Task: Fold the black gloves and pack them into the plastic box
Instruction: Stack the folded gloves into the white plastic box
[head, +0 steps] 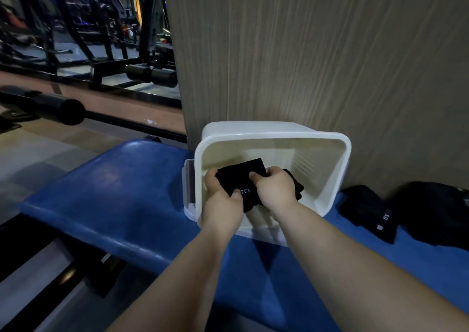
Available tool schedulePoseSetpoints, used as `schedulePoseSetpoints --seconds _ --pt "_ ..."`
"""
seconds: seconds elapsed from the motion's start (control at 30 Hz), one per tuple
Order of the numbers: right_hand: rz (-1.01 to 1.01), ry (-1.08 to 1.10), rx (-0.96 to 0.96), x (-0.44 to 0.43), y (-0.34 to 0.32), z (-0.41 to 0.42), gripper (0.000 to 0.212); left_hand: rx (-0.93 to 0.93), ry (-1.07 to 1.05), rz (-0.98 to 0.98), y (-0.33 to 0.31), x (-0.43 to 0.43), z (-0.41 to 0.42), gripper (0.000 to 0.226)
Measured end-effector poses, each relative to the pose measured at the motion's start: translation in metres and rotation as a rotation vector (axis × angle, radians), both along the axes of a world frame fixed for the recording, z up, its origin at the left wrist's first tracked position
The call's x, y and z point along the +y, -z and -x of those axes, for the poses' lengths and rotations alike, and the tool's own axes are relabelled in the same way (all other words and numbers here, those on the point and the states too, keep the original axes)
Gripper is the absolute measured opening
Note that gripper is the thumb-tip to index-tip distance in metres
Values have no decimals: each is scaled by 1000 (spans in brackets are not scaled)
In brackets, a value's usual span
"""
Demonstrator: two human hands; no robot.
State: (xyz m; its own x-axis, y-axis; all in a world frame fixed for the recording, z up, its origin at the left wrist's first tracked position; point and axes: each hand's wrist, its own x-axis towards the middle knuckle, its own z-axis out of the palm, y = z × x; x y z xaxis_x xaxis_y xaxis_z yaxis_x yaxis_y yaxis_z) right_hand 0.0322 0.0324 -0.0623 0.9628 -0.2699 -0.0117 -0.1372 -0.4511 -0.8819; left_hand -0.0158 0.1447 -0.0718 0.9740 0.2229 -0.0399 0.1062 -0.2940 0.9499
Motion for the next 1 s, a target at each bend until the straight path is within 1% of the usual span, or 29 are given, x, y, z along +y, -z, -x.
schedulePoseSetpoints --seconds 0.17,0.3,0.4,0.53,0.63,0.7,0.83,0.93,1.0 --pt "212 -32 96 2 5 -11 25 -33 -3 -155 7 0 -11 56" --pt "328 -66 229 1 3 -12 33 -15 4 -319 12 -3 -16 58" --pt "365 -81 248 1 0 -9 32 38 29 -431 16 -4 -19 62" --pt "414 -139 165 -3 0 2 31 106 36 -568 18 -7 -20 67" --pt "440 -164 91 -7 -1 15 35 133 34 -605 18 -8 -20 68" --pt "488 -165 25 -10 1 22 37 95 38 -631 19 -8 -20 66" --pt "625 -136 -124 -21 1 28 40 -47 69 -632 24 -5 -22 60" --pt "792 -134 -238 -31 2 28 35 -161 60 -589 28 -3 -22 49" --pt "871 -176 -286 -38 5 26 37 -188 27 -533 30 -3 -24 43"
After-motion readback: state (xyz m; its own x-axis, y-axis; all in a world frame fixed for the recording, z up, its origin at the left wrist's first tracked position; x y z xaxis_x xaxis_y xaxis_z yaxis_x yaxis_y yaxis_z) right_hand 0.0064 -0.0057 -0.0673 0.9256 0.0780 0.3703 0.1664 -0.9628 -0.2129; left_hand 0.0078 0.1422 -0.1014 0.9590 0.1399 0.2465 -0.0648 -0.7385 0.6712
